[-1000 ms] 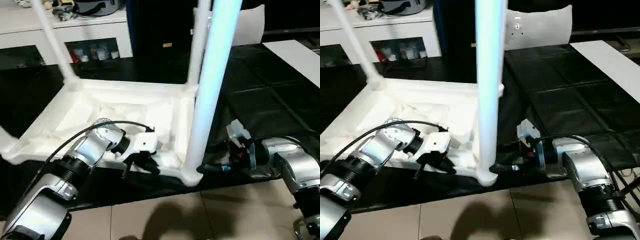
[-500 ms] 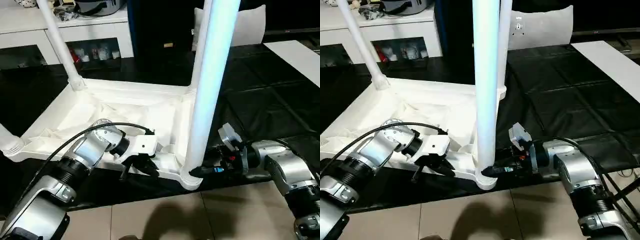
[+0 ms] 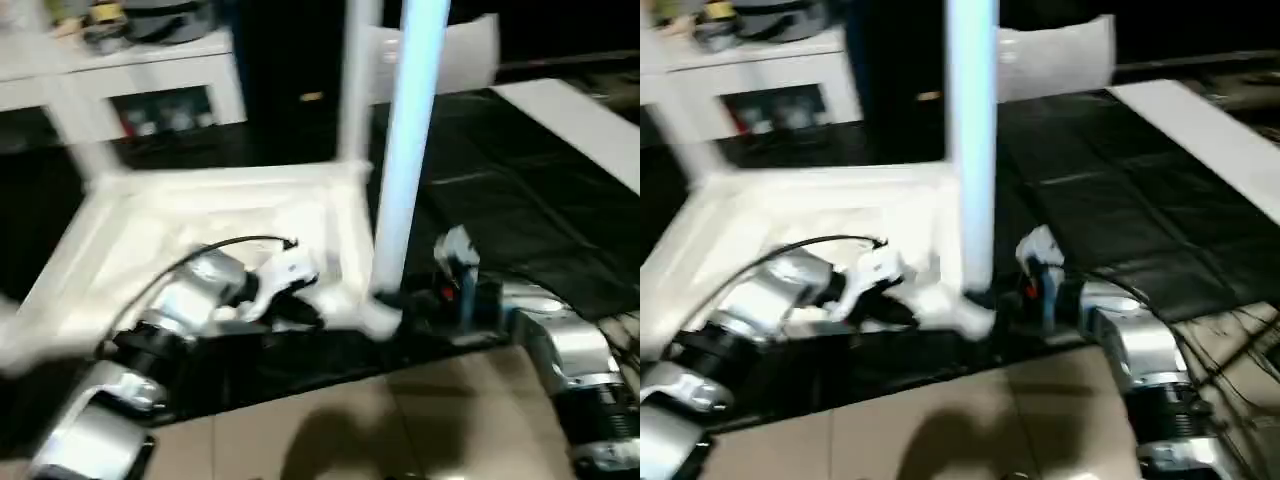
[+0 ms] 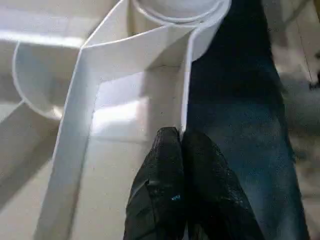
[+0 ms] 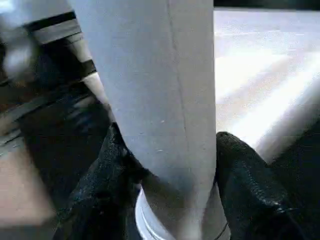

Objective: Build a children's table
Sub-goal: Rotate leg to tighten

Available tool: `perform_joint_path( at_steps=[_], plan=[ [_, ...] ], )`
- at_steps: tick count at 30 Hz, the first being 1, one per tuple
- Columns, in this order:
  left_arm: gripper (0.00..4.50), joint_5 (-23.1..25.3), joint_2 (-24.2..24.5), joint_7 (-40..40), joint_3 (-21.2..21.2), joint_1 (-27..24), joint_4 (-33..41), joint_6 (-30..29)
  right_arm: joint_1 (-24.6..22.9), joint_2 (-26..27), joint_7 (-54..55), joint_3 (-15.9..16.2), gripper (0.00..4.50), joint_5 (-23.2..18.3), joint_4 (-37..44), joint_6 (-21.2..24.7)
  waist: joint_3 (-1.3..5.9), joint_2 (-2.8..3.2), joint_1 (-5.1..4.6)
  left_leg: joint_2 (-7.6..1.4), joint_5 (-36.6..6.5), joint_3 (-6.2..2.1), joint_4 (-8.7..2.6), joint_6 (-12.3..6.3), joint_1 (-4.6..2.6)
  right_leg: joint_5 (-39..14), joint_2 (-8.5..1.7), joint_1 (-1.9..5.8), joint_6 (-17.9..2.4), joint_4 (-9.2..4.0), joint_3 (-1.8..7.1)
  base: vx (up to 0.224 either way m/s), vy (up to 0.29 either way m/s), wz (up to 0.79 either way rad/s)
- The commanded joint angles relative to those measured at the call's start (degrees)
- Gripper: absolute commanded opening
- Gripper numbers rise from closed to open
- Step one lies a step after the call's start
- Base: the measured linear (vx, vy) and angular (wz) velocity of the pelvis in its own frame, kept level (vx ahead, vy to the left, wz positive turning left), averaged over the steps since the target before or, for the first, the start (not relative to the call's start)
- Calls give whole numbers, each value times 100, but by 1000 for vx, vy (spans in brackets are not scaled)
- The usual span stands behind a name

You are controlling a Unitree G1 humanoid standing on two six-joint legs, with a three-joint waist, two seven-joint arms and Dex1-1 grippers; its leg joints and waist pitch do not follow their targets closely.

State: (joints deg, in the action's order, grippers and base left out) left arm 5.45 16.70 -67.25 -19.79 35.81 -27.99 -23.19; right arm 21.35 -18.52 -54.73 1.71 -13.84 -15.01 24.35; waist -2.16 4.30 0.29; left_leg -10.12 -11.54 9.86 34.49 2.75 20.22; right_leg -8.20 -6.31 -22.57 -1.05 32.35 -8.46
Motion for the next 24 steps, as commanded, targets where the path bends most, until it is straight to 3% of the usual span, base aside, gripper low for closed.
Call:
perform_joint_path(
  at_steps=[1, 2, 3, 4, 6, 9, 10, 11, 13, 18, 19, 20, 24],
  plan=[
    [0, -234, -632, 529, -57, -52, 25, -426, 324, 596, 950, 71, 198, -10, -97, 276, 267, -107, -88, -184, -1989, -183, -398, -110, 32, -3613, -302, 274, -217, -639, 144, 0, 0, 0],
    [0, -234, -632, 529, -57, -52, 25, -426, 324, 596, 950, 71, 198, -10, -97, 276, 267, -107, -88, -184, -1989, -183, -398, -110, 32, -3613, -302, 274, -217, -639, 144, 0, 0, 0],
    [0, -254, -943, 1062, 161, 27, -73, -608, 417, 889, 1470, -69, 198, -5, -227, 295, 276, -105, -196, -149, -2064, -174, -364, -176, 9, -3673, -294, 253, -164, -702, 103, 0, 0, 0],
    [0, -242, -1009, 1204, 205, 54, -119, -611, 445, 960, 1587, -103, 198, -8, -275, 273, 273, -55, -231, -137, -2068, -177, -355, -218, 11, -3656, -290, 243, -174, -713, 85, 0, 0, 0],
    [0, -131, -1261, 1856, 351, 169, -348, -399, 593, 1259, 2186, -245, 198, 65, -558, 85, 286, -64, -316, -131, -2129, -188, -353, -248, 10, -3611, -275, 235, -173, -732, 56, 0, 0, 0],
    [0, -103, -1380, 2077, 418, 208, -403, -340, 674, 1391, 2365, -357, 198, 42, -778, -38, 312, -53, -361, -176, -2147, -217, -394, -321, 51, -3305, -291, 275, -250, -695, 84, 0, 0, 0],
    [0, -103, -1380, 2077, 418, 208, -403, -340, 674, 1391, 2365, -357, 198, 42, -778, -38, 326, -40, -353, -202, -2031, -232, -410, -369, 72, -3014, -314, 296, -369, -667, 115, 0, 0, 0],
    [0, -85, -1391, 2112, 435, 202, -359, -355, 659, 1408, 2349, -436, 254, 26, -760, -74, 333, -40, -354, -217, -1966, -238, -421, -393, 94, -2845, -314, 308, -434, -638, 131, 0, 0, 0],
    [0, -52, -1355, 2091, 410, 196, -326, -310, 631, 1378, 2308, -459, 268, 38, -724, -106, 343, -68, -338, -240, -1779, -232, -436, -487, 134, -2417, -329, 340, -645, -576, 173, 0, 0, 0],
    [0, 24, -1121, 1807, 290, 144, -240, -147, 478, 1123, 1880, -478, 316, -31, -541, -148, 362, -43, -270, -253, -1402, -211, -424, -599, 162, -1965, -351, 386, -846, -496, 216, 0, 0, 0],
    [0, 92, -846, 1457, 113, 64, -251, 145, 364, 724, 1387, -447, 322, -63, -422, -240, 367, -39, -248, -252, -1325, -212, -418, -648, 159, -1873, -347, 389, -871, -487, 219, 0, 0, 0],
    [0, 92, -846, 1457, 113, 64, -251, 145, 364, 724, 1387, -447, 333, -63, -422, -240, 367, -39, -248, -252, -1325, -212, -418, -648, 159, -1873, -347, 389, -871, -487, 219, 0, 0, 0],
    [0, 115, -623, 1196, -6, 16, -281, 352, 286, 347, 922, -443, 377, -119, -371, -350, 383, -37, -100, -280, -975, -183, -398, -728, 141, -1506, -347, 388, -1031, -418, 248, 0, 0, 0]
  ],
)
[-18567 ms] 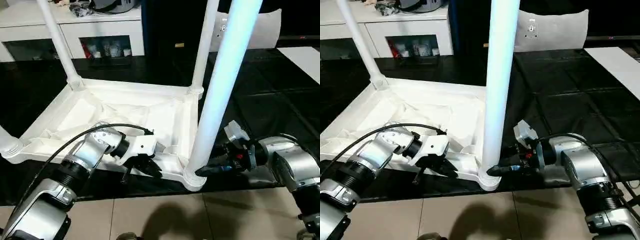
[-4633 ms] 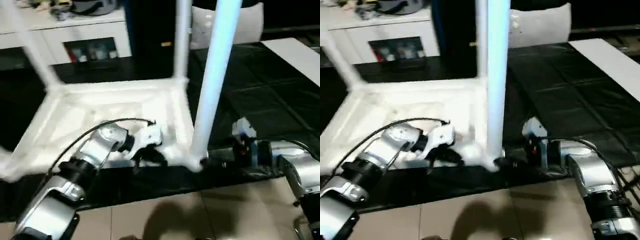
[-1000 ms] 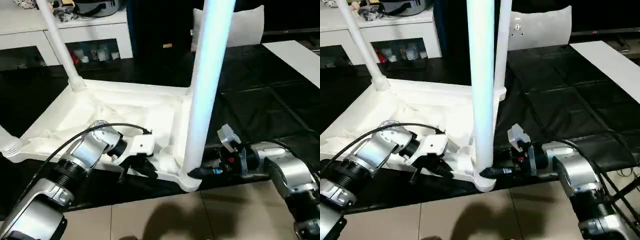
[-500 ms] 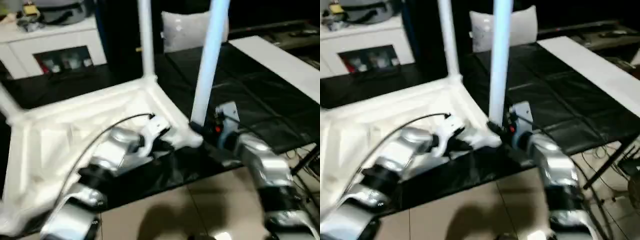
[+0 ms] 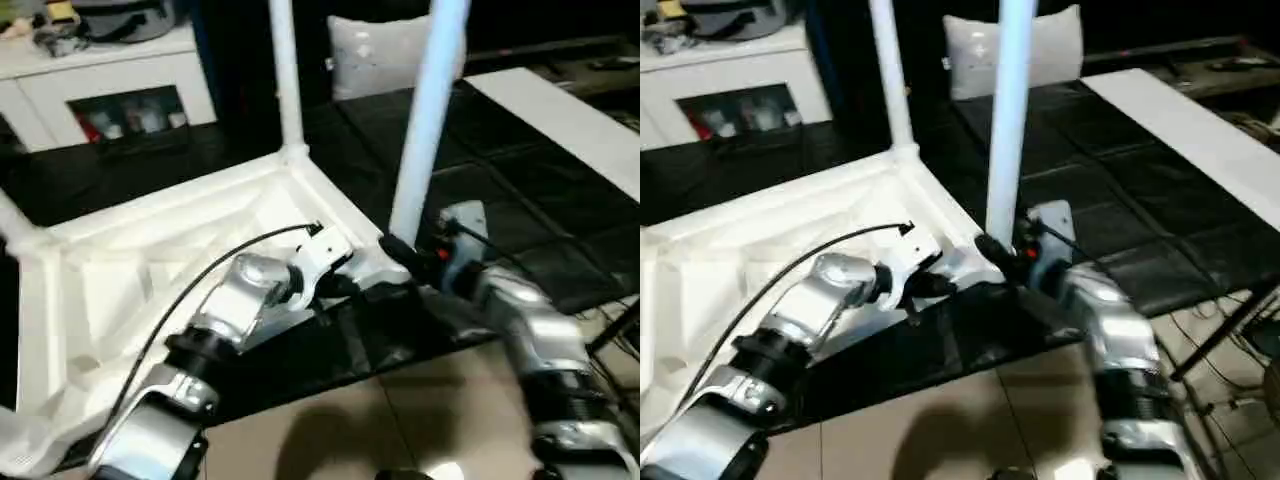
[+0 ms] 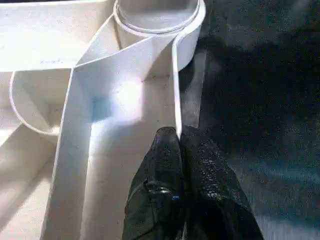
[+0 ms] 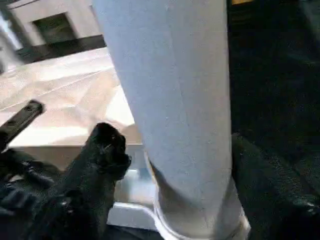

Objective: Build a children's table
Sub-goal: Rotate leg to tighten

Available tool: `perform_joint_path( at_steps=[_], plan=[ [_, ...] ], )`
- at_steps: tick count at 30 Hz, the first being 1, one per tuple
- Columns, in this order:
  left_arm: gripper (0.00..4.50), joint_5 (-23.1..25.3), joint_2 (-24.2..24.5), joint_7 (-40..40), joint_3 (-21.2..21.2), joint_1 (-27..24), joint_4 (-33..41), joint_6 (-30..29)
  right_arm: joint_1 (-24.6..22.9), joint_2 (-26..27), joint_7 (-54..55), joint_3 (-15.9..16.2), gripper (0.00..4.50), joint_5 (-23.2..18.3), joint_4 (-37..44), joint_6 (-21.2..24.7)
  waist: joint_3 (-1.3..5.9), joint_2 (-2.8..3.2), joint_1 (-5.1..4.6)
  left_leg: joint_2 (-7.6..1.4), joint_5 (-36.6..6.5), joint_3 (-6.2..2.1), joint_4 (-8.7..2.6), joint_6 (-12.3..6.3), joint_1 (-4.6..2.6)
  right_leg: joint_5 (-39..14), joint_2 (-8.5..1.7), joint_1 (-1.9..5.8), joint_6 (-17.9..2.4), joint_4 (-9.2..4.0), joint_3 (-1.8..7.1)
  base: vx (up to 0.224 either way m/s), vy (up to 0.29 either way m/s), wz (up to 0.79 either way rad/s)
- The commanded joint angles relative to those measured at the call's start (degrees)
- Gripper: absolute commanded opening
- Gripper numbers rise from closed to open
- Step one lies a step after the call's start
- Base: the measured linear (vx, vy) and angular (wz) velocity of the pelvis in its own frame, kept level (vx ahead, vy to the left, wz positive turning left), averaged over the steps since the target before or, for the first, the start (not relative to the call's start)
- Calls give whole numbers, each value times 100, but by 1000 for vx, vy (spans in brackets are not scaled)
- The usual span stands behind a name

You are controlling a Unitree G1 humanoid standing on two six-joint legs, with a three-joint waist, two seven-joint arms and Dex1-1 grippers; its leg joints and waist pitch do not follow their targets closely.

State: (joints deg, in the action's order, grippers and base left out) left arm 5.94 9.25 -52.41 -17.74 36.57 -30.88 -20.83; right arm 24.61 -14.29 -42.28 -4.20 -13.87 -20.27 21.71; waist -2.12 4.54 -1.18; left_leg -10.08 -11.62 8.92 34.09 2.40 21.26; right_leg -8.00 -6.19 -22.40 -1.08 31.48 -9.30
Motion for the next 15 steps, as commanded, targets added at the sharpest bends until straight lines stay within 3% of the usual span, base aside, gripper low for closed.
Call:
perform_joint_path(
  at_steps=[1, 4, 6, 9, 11, 12, 14, 15],
  plan=[
    [0, 57, 244, -486, -268, -90, 32, 199, -98, -337, -680, 193, 377, -122, 199, -151, 374, -66, 92, -292, -1012, -87, -366, -663, 15, -1605, -357, 366, -1023, -335, 334, 0, 0, 0],
    [0, 49, 381, -707, -330, -126, 66, 278, -155, -577, -1014, 247, 409, -118, 243, -209, 363, -57, 176, -310, -1065, -75, -372, -663, 4, -1630, -351, 362, -989, -330, 359, 0, 0, 0],
    [0, 87, 732, -1248, -529, -188, 112, 702, -304, -1051, -1826, 428, 426, -121, 390, -393, 366, -54, 241, -312, -1212, -76, -382, -643, -12, -1721, -346, 362, -965, -326, 355, 0, 0, 0],
    [0, 169, 1074, -1772, -759, -176, 60, 1228, -355, -1464, -2695, 681, 426, -155, 454, -595, 348, -88, 309, -316, -1301, -53, -388, -608, -20, -1933, -342, 347, -917, -333, 373, 0, 0, 0],
    [0, 189, 1141, -1892, -809, -165, 42, 1345, -337, -1526, -2843, 732, 426, -149, 433, -645, 336, -82, 336, -317, -1348, -45, -394, -595, -29, -2086, -349, 334, -887, -342, 381, 0, 0, 0],
    [0, 202, 1222, -2050, -877, -152, 45, 1451, -293, -1588, -3073, 796, 426, -180, 392, -649, 323, -119, 352, -309, -1410, -44, -396, -557, -30, -2309, -354, 326, -849, -358, 378, 0, 0, 0],
    [0, 204, 1267, -2143, -916, -144, 51, 1504, -262, -1616, -3203, 831, 426, -208, 361, -644, 316, -119, 364, -311, -1447, -40, -398, -514, -40, -2510, -357, 308, -798, -373, 383, 0, 0, 0],
    [0, 204, 1267, -2143, -916, -144, 51, 1504, -262, -1616, -3203, 831, 400, -208, 361, -644, 319, -117, 367, -314, -1440, -40, -398, -500, -48, -2535, -354, 301, -789, -378, 386, 0, 0, 0]
  ],
)
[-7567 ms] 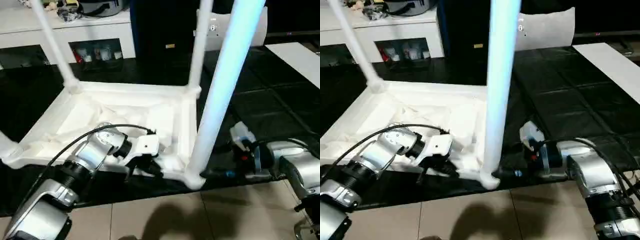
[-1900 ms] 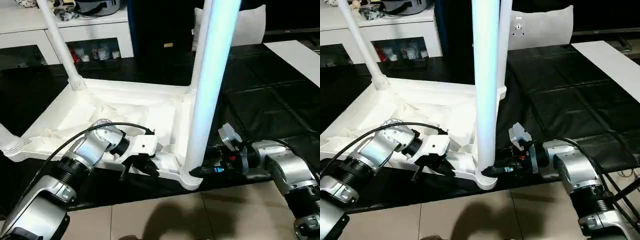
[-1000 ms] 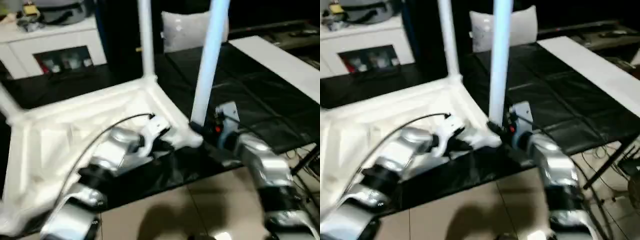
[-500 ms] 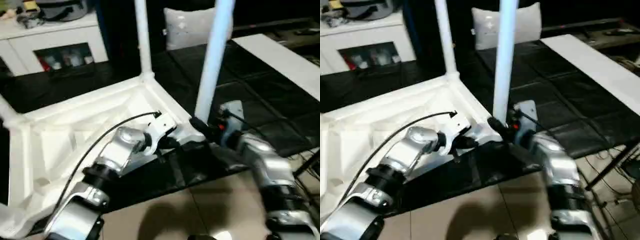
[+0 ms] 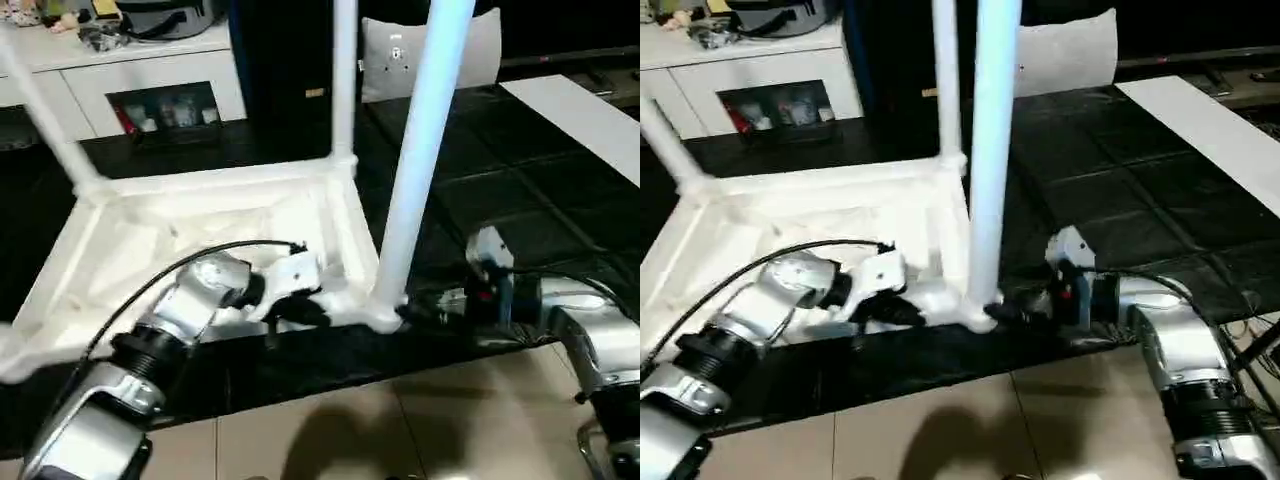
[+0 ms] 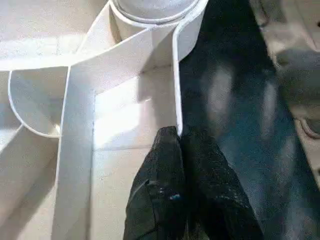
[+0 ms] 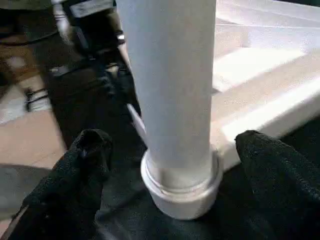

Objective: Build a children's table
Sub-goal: Rotate leg to tighten

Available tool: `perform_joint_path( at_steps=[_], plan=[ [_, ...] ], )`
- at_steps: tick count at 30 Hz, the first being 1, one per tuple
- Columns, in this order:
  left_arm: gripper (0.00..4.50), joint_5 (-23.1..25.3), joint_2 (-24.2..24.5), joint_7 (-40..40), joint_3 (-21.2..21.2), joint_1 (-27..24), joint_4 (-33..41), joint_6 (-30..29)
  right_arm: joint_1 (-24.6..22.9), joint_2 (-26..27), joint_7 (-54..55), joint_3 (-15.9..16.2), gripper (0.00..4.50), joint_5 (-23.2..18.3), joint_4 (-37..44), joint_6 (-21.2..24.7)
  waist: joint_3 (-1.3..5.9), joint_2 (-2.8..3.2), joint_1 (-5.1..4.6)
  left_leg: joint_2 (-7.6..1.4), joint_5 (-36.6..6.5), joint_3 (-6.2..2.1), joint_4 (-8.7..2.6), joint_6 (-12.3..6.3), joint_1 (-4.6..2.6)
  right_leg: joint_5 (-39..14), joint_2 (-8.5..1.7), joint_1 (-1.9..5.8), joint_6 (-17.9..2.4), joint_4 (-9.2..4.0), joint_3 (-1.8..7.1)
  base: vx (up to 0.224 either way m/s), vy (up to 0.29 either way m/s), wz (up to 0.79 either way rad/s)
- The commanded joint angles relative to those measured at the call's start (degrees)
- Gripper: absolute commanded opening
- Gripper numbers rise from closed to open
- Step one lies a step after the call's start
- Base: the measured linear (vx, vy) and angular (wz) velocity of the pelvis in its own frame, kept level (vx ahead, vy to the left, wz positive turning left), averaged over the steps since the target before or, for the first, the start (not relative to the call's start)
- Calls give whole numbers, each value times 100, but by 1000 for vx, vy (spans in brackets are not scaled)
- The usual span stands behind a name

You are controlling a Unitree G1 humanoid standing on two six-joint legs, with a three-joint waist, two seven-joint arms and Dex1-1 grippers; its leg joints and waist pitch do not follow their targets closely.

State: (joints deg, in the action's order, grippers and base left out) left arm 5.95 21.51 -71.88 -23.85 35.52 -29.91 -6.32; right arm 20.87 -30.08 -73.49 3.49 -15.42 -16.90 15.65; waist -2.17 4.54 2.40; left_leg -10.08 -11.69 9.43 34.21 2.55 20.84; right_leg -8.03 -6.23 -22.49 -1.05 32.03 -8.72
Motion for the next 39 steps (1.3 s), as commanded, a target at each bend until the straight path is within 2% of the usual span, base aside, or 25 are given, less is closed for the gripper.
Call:
perform_joint_path(
  at_steps=[1, 2, 3, 4, 6, 7, 11, 15, 16, 23, 26, 27, 28, 29, 30, 31, 33, 34, 35, 36, 37, 38, 39],
  plan=[
    [0, 114, 176, -587, -412, -56, 78, 185, 202, -108, -374, 206, 400, -63, -58, -26, 330, -122, 37, -322, -1415, -94, -410, -485, -19, -2541, -354, 299, -804, -429, 331, 0, 0, 0],
    [0, 75, 226, -735, -453, -67, 131, 236, 238, -123, -470, 260, 400, -60, -90, -29, 336, -121, 42, -329, -1392, -102, -418, -483, -6, -2499, -352, 313, -814, -409, 333, 0, 0, 0],
    [0, 48, 268, -874, -497, -75, 190, 274, 281, -123, -578, 316, 389, -71, -114, 0, 339, -136, 51, -341, -1341, -90, -417, -505, -2, -2384, -349, 300, -837, -400, 349, 0, 0, 0],
    [0, 28, 294, -958, -526, -72, 199, 327, 310, -127, -672, 351, 368, -86, -141, 5, 347, -122, 61, -342, -1288, -92, -414, -522, 5, -2266, -349, 305, -894, -374, 356, 0, 0, 0],
    [0, 18, 312, -1043, -569, -71, 224, 374, 334, -115, -772, 402, 358, -108, -142, 28, 361, -125, 95, -343, -1194, -77, -398, -543, -6, -2117, -348, 294, -941, -357, 366, 0, 0, 0],
    [0, 10, 317, -1123, -600, -73, 249, 408, 362, -92, -838, 460, 350, -115, -159, 43, 372, -122, 146, -350, -1032, -70, -388, -571, -3, -1901, -350, 293, -1012, -319, 373, 0, 0, 0],
    [0, 6, 236, -1216, -660, -45, 285, 449, 488, 43, -1040, 668, 322, -65, -348, 90, 376, -120, 196, -351, -971, -57, -386, -568, 1, -1804, -343, 290, -1063, -304, 372, 0, 0, 0],
    [0, -5, 226, -1236, -677, -27, 268, 469, 551, 79, -1182, 740, 298, -134, -350, 198, 385, -123, 262, -356, -929, -52, -380, -529, -14, -1789, -347, 291, -1044, -297, 386, 0, 0, 0],
    [0, -13, 232, -1254, -677, -26, 266, 479, 565, 83, -1206, 755, 278, -138, -358, 185, 385, -125, 263, -357, -918, -55, -382, -528, -10, -1775, -351, 296, -1045, -294, 383, 0, 0, 0],
    [0, -29, 249, -1296, -616, -37, 223, 467, 612, 86, -1390, 790, 226, -233, -400, 318, 384, -141, 266, -348, -918, -50, -375, -528, -7, -1857, -352, 295, -1017, -303, 380, 0, 0, 0],
    [0, -189, 184, -1242, -491, -85, 313, 183, 551, 142, -1316, 671, 213, -394, -270, 511, 379, -138, 263, -345, -952, -47, -379, -493, -15, -1981, -349, 293, -986, -315, 380, 0, 0, 0],
    [0, -239, 105, -1071, -399, -95, 383, -171, 490, 228, -1076, 587, 213, -451, -133, 635, 377, -144, 257, -351, -934, -48, -385, -485, -11, -1975, -345, 299, -981, -313, 385, 0, 0, 0],
    [0, -240, 93, -1040, -387, -94, 388, -220, 483, 242, -1038, 576, 213, -456, -116, 654, 378, -143, 265, -354, -907, -53, -383, -482, -11, -1957, -351, 301, -982, -309, 386, 0, 0, 0],
    [0, -252, 21, -872, -316, -89, 400, -468, 458, 351, -728, 524, 212, -410, -63, 700, 372, -141, 257, -351, -920, -54, -386, -482, -4, -1991, -349, 296, -976, -312, 383, 0, 0, 0],
    [0, -264, -39, -745, -261, -81, 395, -644, 450, 447, -442, 492, 211, -335, -51, 703, 352, -145, 236, -334, -1018, -51, -391, -422, -12, -2252, -348, 284, -898, -345, 377, 0, 0, 0],
    [0, -264, -39, -745, -261, -81, 395, -644, 450, 447, -442, 492, 211, -335, -51, 703, 352, -141, 231, -324, -1052, -44, -389, -395, -27, -2360, -347, 274, -863, -368, 375, 0, 0, 0],
    [0, -319, -246, -332, -61, -52, 359, -1055, 505, 752, 467, 396, 211, -52, -115, 764, 334, -145, 187, -295, -1156, -50, -393, -327, -6, -2664, -343, 292, -717, -401, 352, 0, 0, 0],
    [0, -347, -475, 150, 135, -9, 304, -1459, 650, 1122, 1491, 194, 211, 149, -305, 973, 306, -145, 86, -262, -1245, -69, -402, -198, -1, -2898, -335, 276, -619, -442, 324, 0, 0, 0],
    [0, -348, -494, 190, 150, -6, 299, -1490, 664, 1149, 1567, 176, 209, 159, -323, 1000, 303, -138, 39, -245, -1305, -78, -396, -143, -5, -3027, -330, 276, -571, -457, 301, 0, 0, 0],
    [0, -353, -613, 436, 235, 17, 268, -1683, 748, 1316, 2038, 65, 208, 223, -431, 1157, 301, -145, -63, -226, -1452, -97, -390, -87, -5, -3231, -327, 281, -473, -494, 263, 0, 0, 0],
    [0, -337, -851, 872, 368, 71, 206, -1971, 872, 1599, 2856, -77, 207, 390, -583, 1262, 300, -122, -155, -211, -1592, -114, -375, -72, -14, -3344, -327, 265, -429, -518, 234, 0, 0, 0],
    [0, -337, -854, 878, 370, 72, 205, -1975, 874, 1603, 2867, -79, 207, 392, -585, 1263, 301, -126, -209, -210, -1635, -111, -371, -72, -20, -3344, -321, 257, -409, -537, 234, 0, 0, 0],
    [0, -298, -1059, 1248, 478, 141, 117, -2125, 931, 1804, 3343, -148, 207, 487, -636, 1252, 305, -128, -274, -197, -1689, -120, -364, -117, -4, -3374, -317, 269, -365, -556, 215, 0, 0, 0]
  ],
)
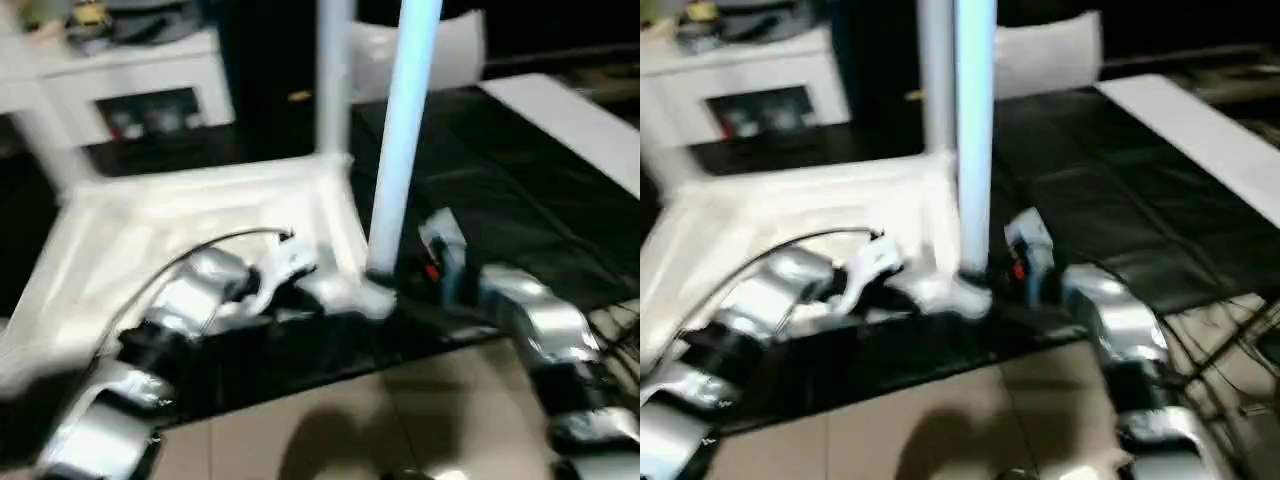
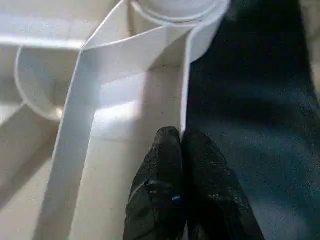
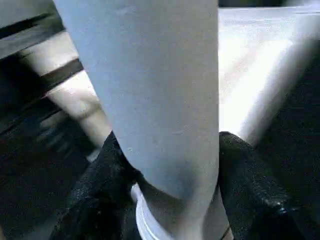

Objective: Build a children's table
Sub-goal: Rotate leg to tighten

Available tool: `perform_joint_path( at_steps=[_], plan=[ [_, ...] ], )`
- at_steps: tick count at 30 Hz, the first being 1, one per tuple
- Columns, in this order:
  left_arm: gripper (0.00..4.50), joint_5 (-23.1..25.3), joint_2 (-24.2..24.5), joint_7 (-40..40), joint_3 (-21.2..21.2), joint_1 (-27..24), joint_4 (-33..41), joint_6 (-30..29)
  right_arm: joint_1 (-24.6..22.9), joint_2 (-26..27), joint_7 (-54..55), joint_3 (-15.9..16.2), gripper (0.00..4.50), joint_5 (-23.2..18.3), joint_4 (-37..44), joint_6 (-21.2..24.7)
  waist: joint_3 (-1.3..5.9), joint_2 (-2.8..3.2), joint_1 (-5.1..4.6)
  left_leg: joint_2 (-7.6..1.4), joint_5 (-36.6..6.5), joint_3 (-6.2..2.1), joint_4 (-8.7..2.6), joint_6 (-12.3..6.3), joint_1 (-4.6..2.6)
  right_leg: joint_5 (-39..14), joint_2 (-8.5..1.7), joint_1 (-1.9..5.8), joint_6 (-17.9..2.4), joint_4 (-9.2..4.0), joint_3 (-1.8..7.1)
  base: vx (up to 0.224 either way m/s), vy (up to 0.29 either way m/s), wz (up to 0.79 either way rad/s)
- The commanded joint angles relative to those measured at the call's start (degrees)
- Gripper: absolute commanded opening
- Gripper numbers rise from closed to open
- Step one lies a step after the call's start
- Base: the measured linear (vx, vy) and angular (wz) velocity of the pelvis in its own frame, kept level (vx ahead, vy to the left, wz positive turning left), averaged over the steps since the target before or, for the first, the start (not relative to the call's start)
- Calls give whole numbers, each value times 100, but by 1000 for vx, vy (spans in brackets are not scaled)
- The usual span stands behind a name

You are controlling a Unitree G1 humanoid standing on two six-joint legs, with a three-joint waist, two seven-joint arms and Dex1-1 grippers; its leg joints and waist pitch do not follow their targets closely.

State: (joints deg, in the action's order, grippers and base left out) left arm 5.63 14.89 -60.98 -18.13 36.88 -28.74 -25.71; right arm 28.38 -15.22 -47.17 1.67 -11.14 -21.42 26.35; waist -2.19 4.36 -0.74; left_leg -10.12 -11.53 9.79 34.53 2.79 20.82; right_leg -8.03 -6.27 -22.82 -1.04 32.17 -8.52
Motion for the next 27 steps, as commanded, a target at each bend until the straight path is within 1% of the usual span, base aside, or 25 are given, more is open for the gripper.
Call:
perform_joint_path(
  at_steps=[1, 2, 3, 4, 5, 6, 7, 8, 9, 10, 11, 12, 14, 15, 16, 17, 19, 20, 21, 22, 23, 24, 25, 26, 27],
  plan=[
    [0, -244, -480, 320, -48, 35, -35, -248, 194, 396, 875, 17, 207, 78, -187, 179, 309, -108, 4, -186, -1709, -146, -386, -169, -11, -3353, -310, 282, -375, -583, 191, 0, 0, 0],
    [0, -219, -637, 635, 39, 110, -159, -260, 219, 549, 1182, -26, 207, 121, -244, 58, 330, -111, -47, -182, -1629, -156, -385, -232, 26, -3214, -311, 311, -392, -574, 194, 0, 0, 0],
    [0, -200, -747, 857, 100, 159, -234, -281, 234, 658, 1407, -57, 207, 152, -277, -24, 344, -111, -56, -179, -1511, -139, -373, -310, 31, -3028, -311, 291, -447, -575, 206, 0, 0, 0],
    [0, -169, -892, 1142, 163, 237, -389, -168, 242, 817, 1633, -100, 207, 185, -356, -241, 350, -95, -51, -178, -1433, -134, -370, -360, 35, -2922, -315, 290, -490, -568, 210, 0, 0, 0],
    [0, -146, -1025, 1390, 250, 292, -512, -71, 234, 979, 1813, -188, 240, 202, -386, -330, 349, -100, -61, -174, -1415, -119, -365, -379, 29, -2891, -304, 276, -504, -575, 212, 0, 0, 0],
    [0, -146, -1059, 1448, 276, 305, -544, -47, 229, 1021, 1863, -214, 272, 203, -392, -342, 364, -104, -31, -171, -1345, -117, -360, -419, 14, -2790, -310, 285, -550, -572, 213, 0, 0, 0],
    [0, -146, -1059, 1448, 276, 305, -544, -47, 229, 1021, 1863, -214, 275, 203, -392, -342, 358, -112, -18, -182, -1321, -125, -374, -455, 36, -2721, -310, 302, -572, -550, 214, 0, 0, 0],
    [0, -121, -1145, 1586, 322, 316, -564, -65, 210, 1140, 2034, -279, 275, 206, -379, -319, 359, -96, -3, -196, -1331, -128, -386, -497, 43, -2675, -299, 311, -583, -532, 215, 0, 0, 0],
    [0, -111, -1156, 1598, 318, 312, -557, -75, 201, 1159, 2057, -286, 282, 201, -371, -311, 363, -94, 0, -205, -1296, -133, -390, -510, 45, -2603, -307, 316, -606, -522, 222, 0, 0, 0],
    [0, -67, -1148, 1570, 267, 272, -500, -86, 118, 1167, 2009, -276, 308, 159, -278, -294, 361, -92, 8, -216, -1283, -137, -400, -523, 49, -2522, -304, 321, -631, -511, 230, 0, 0, 0],
    [0, -50, -1133, 1545, 243, 258, -492, -65, 78, 1155, 1975, -268, 316, 148, -230, -320, 358, -94, 11, -223, -1294, -140, -406, -529, 50, -2495, -306, 325, -643, -503, 234, 0, 0, 0],
    [0, -32, -1103, 1522, 221, 249, -490, -24, 33, 1119, 1938, -266, 321, 145, -180, -362, 358, -86, 17, -230, -1311, -140, -409, -536, 47, -2455, -312, 325, -656, -502, 245, 0, 0, 0],
    [0, -3, -1063, 1502, 187, 251, -522, 57, -26, 1061, 1909, -268, 341, 167, -136, -440, 362, -103, 20, -228, -1318, -135, -408, -536, 47, -2427, -313, 328, -671, -495, 252, 0, 0, 0],
    [0, 47, -980, 1423, 118, 254, -575, 233, -104, 967, 1841, -293, 353, 174, -66, -505, 358, -103, 44, -233, -1302, -136, -413, -539, 49, -2424, -324, 331, -684, -492, 259, 0, 0, 0],
    [0, 71, -935, 1393, 93, 251, -598, 300, -146, 913, 1805, -324, 353, 160, -25, -530, 356, -102, 53, -233, -1308, -133, -414, -546, 48, -2437, -320, 329, -670, -496, 261, 0, 0, 0],
    [0, 85, -909, 1376, 79, 249, -611, 337, -171, 881, 1785, -344, 364, 151, -1, -544, 357, -99, 73, -234, -1287, -127, -412, -548, 39, -2429, -329, 325, -661, -497, 269, 0, 0, 0],
    [0, 129, -734, 1193, -10, 197, -617, 548, -332, 655, 1563, -432, 385, 91, 147, -636, 363, -90, 113, -242, -1215, -128, -418, -570, 39, -2308, -321, 330, -670, -477, 279, 0, 0, 0],
    [0, 130, -680, 1119, -33, 174, -601, 581, -387, 574, 1455, -438, 393, 72, 194, -674, 373, -99, 142, -245, -1139, -121, -411, -581, 46, -2176, -330, 343, -700, -458, 289, 0, 0, 0],
    [0, 127, -536, 884, -103, 113, -558, 784, -541, 350, 1111, -404, 393, 3, 361, -701, 377, -88, 148, -246, -1105, -120, -410, -594, 49, -2104, -329, 346, -723, -444, 292, 0, 0, 0],
    [0, 122, -512, 845, -109, 100, -546, 793, -573, 310, 1026, -404, 406, -32, 400, -689, 386, -91, 169, -252, -1004, -120, -404, -665, 57, -1914, -330, 362, -780, -418, 301, 0, 0, 0],
    [0, 112, -473, 780, -120, 77, -525, 802, -629, 241, 880, -406, 418, -95, 469, -665, 386, -91, 169, -252, -1004, -120, -404, -665, 57, -1914, -330, 362, -780, -418, 301, 0, 0, 0],
    [0, 117, -387, 630, -172, 38, -493, 882, -731, 130, 619, -448, 428, -269, 620, -520, 382, -93, 183, -263, -986, -119, -408, -695, 54, -1845, -327, 362, -847, -413, 299, 0, 0, 0],
    [0, 117, -387, 630, -172, 38, -493, 882, -731, 130, 619, -448, 433, -269, 620, -520, 378, -94, 196, -265, -1011, -120, -414, -701, 51, -1866, -324, 367, -854, -412, 297, 0, 0, 0],
    [0, 126, -301, 499, -222, -6, -458, 915, -857, -25, 335, -444, 439, -378, 770, -466, 368, -82, 209, -265, -1083, -115, -417, -696, 38, -1954, -321, 356, -848, -429, 298, 0, 0, 0],
    [0, 139, -152, 277, -323, -77, -440, 1112, -1079, -305, -97, -437, 445, -533, 993, -388, 352, -83, 245, -279, -1194, -121, -429, -683, 31, -2116, -326, 361, -776, -452, 303, 0, 0, 0]
  ],
)
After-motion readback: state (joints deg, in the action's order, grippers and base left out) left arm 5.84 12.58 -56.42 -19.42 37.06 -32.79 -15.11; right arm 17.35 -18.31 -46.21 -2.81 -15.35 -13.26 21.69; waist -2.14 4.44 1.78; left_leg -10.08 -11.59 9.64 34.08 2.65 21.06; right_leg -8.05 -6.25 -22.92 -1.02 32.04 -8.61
